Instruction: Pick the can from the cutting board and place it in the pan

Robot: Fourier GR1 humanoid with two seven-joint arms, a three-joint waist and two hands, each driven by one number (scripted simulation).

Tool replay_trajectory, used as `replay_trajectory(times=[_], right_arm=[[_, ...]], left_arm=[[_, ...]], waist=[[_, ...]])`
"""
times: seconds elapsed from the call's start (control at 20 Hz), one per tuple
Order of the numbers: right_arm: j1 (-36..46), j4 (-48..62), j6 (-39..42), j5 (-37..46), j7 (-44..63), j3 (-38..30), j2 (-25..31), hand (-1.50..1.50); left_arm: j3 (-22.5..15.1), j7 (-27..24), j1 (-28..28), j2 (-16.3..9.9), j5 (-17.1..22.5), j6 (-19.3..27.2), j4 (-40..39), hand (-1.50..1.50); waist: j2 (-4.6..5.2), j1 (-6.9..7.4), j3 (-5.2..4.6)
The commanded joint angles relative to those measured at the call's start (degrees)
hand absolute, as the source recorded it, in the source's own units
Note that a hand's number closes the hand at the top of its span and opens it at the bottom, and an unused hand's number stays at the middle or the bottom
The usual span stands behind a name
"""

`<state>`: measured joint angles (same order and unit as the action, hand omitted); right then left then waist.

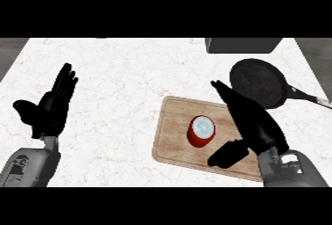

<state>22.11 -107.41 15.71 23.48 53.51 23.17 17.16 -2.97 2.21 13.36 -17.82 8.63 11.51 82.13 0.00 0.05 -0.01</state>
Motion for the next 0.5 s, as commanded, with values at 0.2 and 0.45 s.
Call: replay_trajectory(times=[0.2,0.45], right_arm=[[0.54,3.28,5.03,5.10,1.76,2.46,-5.40,-1.50],[1.95,10.65,5.43,10.33,1.99,6.16,-6.69,-1.50]], left_arm=[[1.86,0.56,-0.94,0.98,-1.36,-2.21,1.16,0.00],[1.01,0.93,1.04,2.46,-3.10,-0.87,0.33,0.00]], waist=[[-0.04,0.11,0.00],[0.01,0.06,-0.01]])
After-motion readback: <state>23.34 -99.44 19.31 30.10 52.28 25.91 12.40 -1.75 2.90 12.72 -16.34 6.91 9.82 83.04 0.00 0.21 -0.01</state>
